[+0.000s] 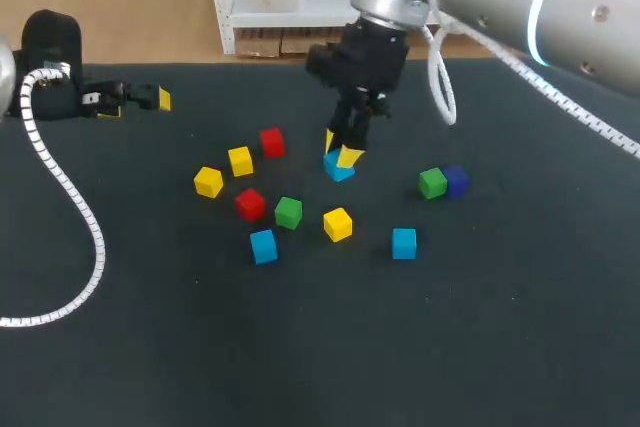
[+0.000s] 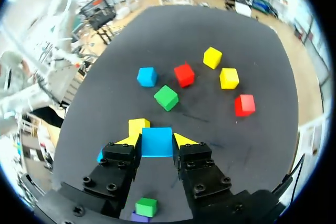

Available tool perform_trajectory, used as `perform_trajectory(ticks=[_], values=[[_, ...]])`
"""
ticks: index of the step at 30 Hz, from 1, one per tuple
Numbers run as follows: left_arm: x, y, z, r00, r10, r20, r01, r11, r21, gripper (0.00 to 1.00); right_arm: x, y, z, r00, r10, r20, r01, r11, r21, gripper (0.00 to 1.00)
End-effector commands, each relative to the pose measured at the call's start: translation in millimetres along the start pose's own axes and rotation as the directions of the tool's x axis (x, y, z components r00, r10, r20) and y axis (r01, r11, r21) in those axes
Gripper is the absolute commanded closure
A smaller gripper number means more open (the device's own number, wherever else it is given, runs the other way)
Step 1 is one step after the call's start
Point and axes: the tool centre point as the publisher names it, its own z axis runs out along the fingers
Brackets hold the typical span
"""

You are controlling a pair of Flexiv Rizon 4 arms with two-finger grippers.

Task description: Place the blue cubes, place green cubes on the blue cubes, place the yellow cubes on the green cubes, then place the red cubes on the yellow cubes, and place purple cube on the red cubes.

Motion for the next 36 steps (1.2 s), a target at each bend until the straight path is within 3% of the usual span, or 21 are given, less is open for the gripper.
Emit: perform_trajectory(ticks=[1, 9, 17, 26, 36], values=[[0.1, 0.1, 0, 1.000, 0.000, 0.000, 0.000, 1.000, 0.000, 0.00, -6, 4, 5, 0.965, 0.236, -0.113, -0.174, 0.902, 0.395, 1.00], [0.1, 0.1, 0, 1.000, 0.000, 0.000, 0.000, 1.000, 0.000, 0.00, 7, -11, 12, 0.952, 0.306, -0.029, -0.255, 0.838, 0.483, 1.00], [0.1, 0.1, 0, 1.000, 0.000, 0.000, 0.000, 1.000, 0.000, 0.00, 12, -15, 31, 0.963, 0.263, 0.052, -0.249, 0.805, 0.538, 1.00], [0.1, 0.1, 0, 1.000, 0.000, 0.000, 0.000, 1.000, 0.000, 0.00, 9, -20, 38, 0.987, 0.156, 0.035, -0.147, 0.797, 0.586, 1.00], [0.1, 0.1, 0, 1.000, 0.000, 0.000, 0.000, 1.000, 0.000, 0.00, 9, -15, 47, 0.988, 0.146, 0.056, -0.150, 0.789, 0.596, 1.00]])
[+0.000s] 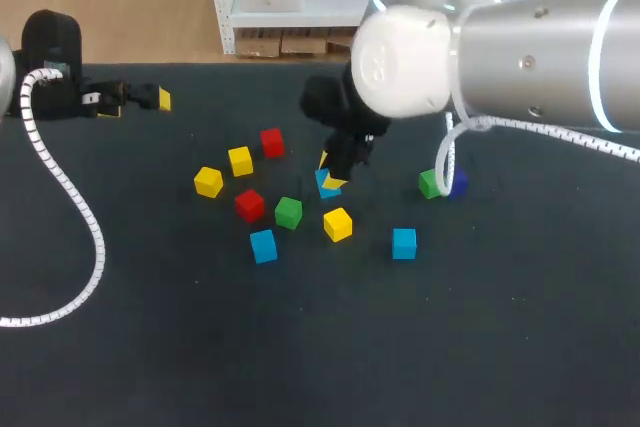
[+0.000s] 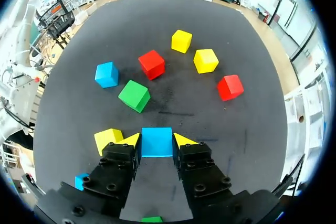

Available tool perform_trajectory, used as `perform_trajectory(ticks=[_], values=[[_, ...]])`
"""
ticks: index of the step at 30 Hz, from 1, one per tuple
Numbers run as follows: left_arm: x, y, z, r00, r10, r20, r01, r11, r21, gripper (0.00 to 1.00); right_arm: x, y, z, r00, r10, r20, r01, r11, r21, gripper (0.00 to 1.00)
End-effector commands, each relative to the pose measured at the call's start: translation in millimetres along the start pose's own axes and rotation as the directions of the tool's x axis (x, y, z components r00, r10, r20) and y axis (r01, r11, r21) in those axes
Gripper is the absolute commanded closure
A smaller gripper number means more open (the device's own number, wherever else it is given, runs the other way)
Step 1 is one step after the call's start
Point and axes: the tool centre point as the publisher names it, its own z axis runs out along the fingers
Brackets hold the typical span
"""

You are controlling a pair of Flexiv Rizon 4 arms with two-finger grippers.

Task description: Place the blue cubes, place green cubes on the blue cubes, place the yellow cubes on the green cubes, then place the red cubes on the yellow cubes, and place purple cube on the red cubes.

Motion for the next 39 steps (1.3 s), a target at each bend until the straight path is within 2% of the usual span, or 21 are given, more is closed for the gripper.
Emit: perform_trajectory(ticks=[1, 16, 39], values=[[0.1, 0.1, 0, 1.000, 0.000, 0.000, 0.000, 1.000, 0.000, 0.00, 3, 8, 2, 1.000, 0.002, 0.016, -0.008, 0.941, 0.337, 1.00], [0.1, 0.1, 0, 1.000, 0.000, 0.000, 0.000, 1.000, 0.000, 0.00, 13, 7, 15, 0.998, 0.038, 0.044, -0.051, 0.940, 0.338, 1.00], [0.1, 0.1, 0, 1.000, 0.000, 0.000, 0.000, 1.000, 0.000, 0.00, 12, 0, 18, 0.993, 0.076, 0.094, -0.100, 0.951, 0.292, 1.00]])
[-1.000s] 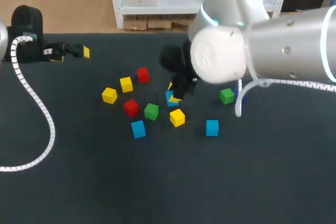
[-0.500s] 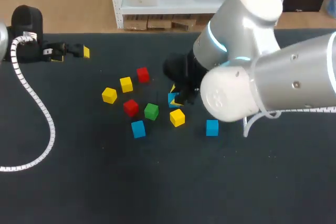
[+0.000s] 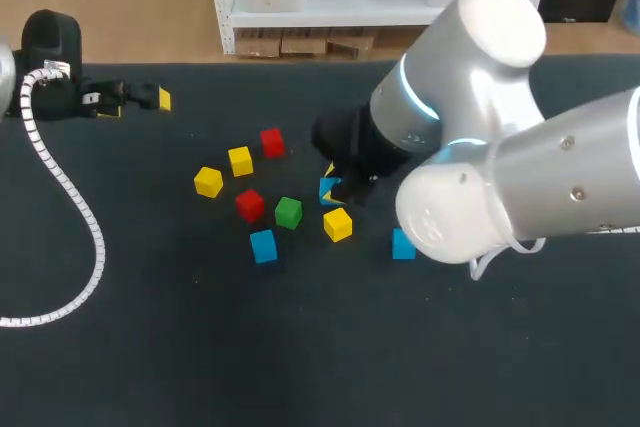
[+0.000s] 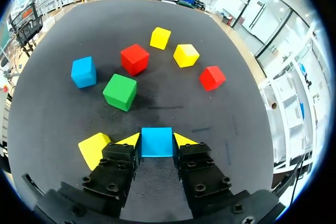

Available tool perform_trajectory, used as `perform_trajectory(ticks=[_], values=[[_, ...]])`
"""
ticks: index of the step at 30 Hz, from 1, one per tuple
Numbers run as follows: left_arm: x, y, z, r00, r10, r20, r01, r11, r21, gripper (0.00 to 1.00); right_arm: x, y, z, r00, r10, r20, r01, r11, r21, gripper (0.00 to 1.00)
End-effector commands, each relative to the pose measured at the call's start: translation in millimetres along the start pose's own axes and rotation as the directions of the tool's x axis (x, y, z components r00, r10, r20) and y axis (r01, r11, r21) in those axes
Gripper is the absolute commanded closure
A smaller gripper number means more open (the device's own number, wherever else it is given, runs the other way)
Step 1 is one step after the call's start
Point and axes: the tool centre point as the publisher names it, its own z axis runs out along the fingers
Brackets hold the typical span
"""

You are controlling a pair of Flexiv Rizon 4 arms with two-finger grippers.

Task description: Place the blue cubes, place green cubes on the blue cubes, place the yellow cubes on the green cubes, then place the red cubes on the yellow cubes, and place purple cube on the red cubes.

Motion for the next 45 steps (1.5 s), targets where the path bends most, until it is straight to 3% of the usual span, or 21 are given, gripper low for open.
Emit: perform_trajectory(ticks=[1, 7, 11, 12, 14, 16, 20, 22, 45], values=[[0.1, 0.1, 0, 1.000, 0.000, 0.000, 0.000, 1.000, 0.000, 0.00, 1, -1, 0, 1.000, -0.002, 0.010, 0.002, 1.000, -0.009, 1.00], [0.1, 0.1, 0, 1.000, 0.000, 0.000, 0.000, 1.000, 0.000, 0.00, 1, -2, 0, 1.000, -0.012, 0.023, 0.012, 1.000, -0.023, 1.00], [0.1, 0.1, 0, 1.000, 0.000, 0.000, 0.000, 1.000, 0.000, 0.00, 0, -3, 2, 0.999, -0.036, 0.023, 0.036, 0.998, -0.042, 0.80], [0.1, 0.1, 0, 1.000, 0.000, 0.000, 0.000, 1.000, 0.000, 0.00, -1, -3, 3, 0.999, -0.039, 0.024, 0.040, 0.998, -0.046, 0.69], [0.1, 0.1, 0, 1.000, 0.000, 0.000, 0.000, 1.000, 0.000, 0.00, -1, -3, 3, 0.999, -0.042, 0.023, 0.044, 0.998, -0.052, 0.58], [0.1, 0.1, 0, 1.000, 0.000, 0.000, 0.000, 1.000, 0.000, 0.00, -1, -3, 3, 0.999, -0.045, 0.022, 0.046, 0.997, -0.054, 0.53], [0.1, 0.1, 0, 1.000, 0.000, 0.000, 0.000, 1.000, 0.000, 0.00, -2, -2, 2, 0.999, -0.047, 0.017, 0.048, 0.997, -0.060, 0.10], [0.1, 0.1, 0, 1.000, 0.000, 0.000, 0.000, 1.000, 0.000, 0.00, -2, -2, 1, 0.999, -0.048, 0.018, 0.049, 0.997, -0.061, 0.00], [0.1, 0.1, 0, 1.000, 0.000, 0.000, 0.000, 1.000, 0.000, 0.00, 8, -22, 3, 0.996, -0.090, -0.016, 0.089, 0.995, -0.053, 0.01]])
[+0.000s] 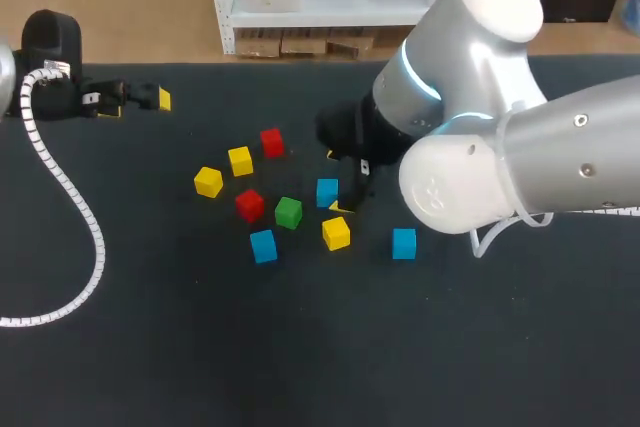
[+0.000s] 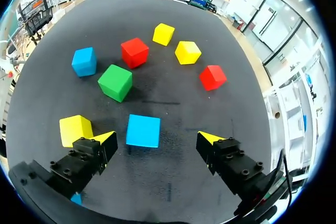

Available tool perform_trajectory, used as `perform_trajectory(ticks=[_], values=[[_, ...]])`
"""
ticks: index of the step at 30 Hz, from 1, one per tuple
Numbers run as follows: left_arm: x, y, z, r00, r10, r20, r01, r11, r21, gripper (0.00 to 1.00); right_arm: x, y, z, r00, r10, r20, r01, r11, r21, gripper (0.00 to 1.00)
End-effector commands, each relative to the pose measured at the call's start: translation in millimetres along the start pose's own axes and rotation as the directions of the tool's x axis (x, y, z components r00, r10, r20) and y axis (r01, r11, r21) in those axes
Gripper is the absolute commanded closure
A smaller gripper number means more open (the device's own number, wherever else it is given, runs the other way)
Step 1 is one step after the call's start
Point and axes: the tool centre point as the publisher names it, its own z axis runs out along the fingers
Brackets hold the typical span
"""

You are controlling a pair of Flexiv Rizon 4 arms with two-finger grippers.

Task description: Place the blue cubes, place green cubes on the blue cubes, place the yellow cubes on the green cubes, then place the red cubes on the yellow cubes, and place purple cube on the red cubes.

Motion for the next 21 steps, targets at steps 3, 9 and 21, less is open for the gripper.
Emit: perform_trajectory(ticks=[3, 9, 21], values=[[0.1, 0.1, 0.0, 1.000, 0.000, 0.000, 0.000, 1.000, 0.000, 0.00, 1.3, -7.4, 1.2, 1.000, -0.005, -0.002, 0.005, 1.000, -0.003, 0.00], [0.1, 0.1, 0.0, 1.000, 0.000, 0.000, 0.000, 1.000, 0.000, 0.00, 2.2, -9.6, 0.9, 1.000, -0.013, -0.005, 0.013, 1.000, -0.004, 0.00], [0.1, 0.1, 0.0, 1.000, 0.000, 0.000, 0.000, 1.000, 0.000, 0.00, 7.6, -11.0, 2.7, 1.000, -0.007, -0.013, 0.007, 1.000, -0.004, 0.00]])
